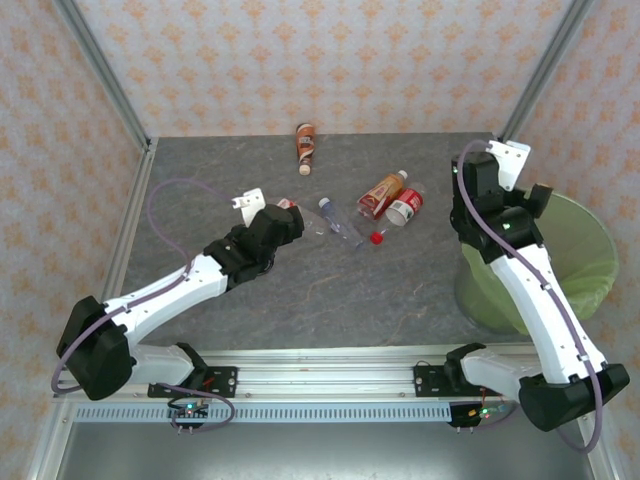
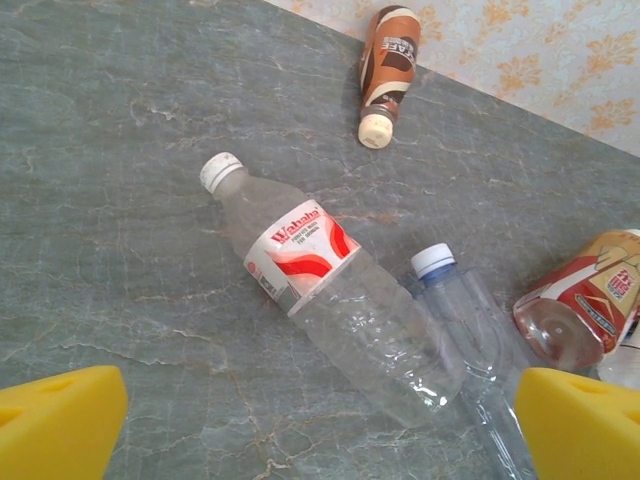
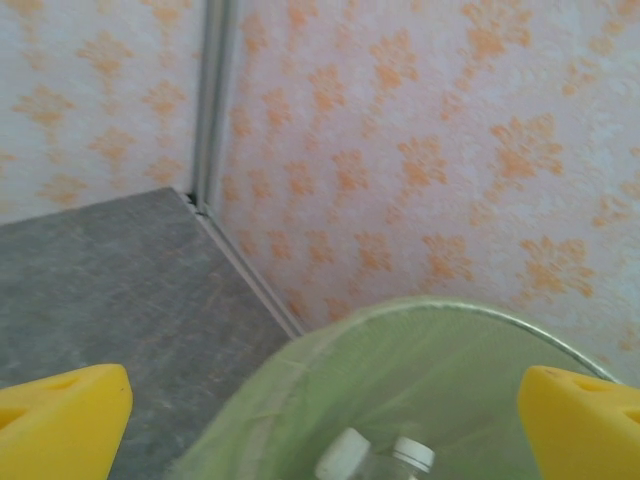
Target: Put the plastic bottles in the bin
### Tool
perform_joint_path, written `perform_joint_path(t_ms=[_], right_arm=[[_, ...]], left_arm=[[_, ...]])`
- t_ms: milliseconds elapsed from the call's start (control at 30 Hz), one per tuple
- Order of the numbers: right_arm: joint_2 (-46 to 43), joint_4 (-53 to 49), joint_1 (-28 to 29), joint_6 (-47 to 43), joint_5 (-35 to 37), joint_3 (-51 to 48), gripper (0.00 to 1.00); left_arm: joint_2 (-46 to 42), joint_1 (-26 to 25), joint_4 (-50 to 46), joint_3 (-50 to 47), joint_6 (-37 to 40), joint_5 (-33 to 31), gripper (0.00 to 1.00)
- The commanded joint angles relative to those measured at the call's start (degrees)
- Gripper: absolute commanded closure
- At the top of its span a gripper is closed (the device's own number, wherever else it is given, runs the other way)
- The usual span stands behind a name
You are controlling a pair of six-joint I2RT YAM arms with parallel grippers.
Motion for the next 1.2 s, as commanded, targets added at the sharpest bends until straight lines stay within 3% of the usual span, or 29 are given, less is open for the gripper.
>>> perform_joint_path(t_ms=[0,167,267,367,633,867,1033,1167], right_arm=[[-0.3,3.5,3.0,-1.9,-3.0,2.2,0.01],[-0.1,8.3,6.7,-0.7,-25.9,2.4,0.01],[1.3,13.8,7.9,0.8,-41.1,1.6,0.01],[5.2,15.8,9.0,1.7,-48.2,2.7,0.01],[17.3,10.2,11.3,0.6,-52.8,5.0,0.01],[24.4,5.8,11.5,-4.0,-56.2,1.2,0.11],[27.2,8.0,11.6,-1.7,-57.5,-2.0,0.11],[29.9,10.4,11.5,-1.3,-55.2,-3.5,0.18]], left_arm=[[-1.7,0.8,3.8,-2.2,-1.4,0.5,0.0],[-2.0,1.3,10.3,-3.9,1.8,5.9,0.0],[-0.6,1.3,8.3,-1.8,2.4,8.0,0.0],[0.5,1.3,7.7,-1.0,2.5,8.6,0.0],[0.1,1.4,9.8,-3.0,1.2,5.2,0.0],[-0.4,1.7,3.0,-1.9,-1.1,4.8,0.0],[-2.0,1.7,3.6,-4.3,-1.8,4.5,0.0],[-2.4,1.9,3.7,-4.8,-2.1,3.5,0.0]])
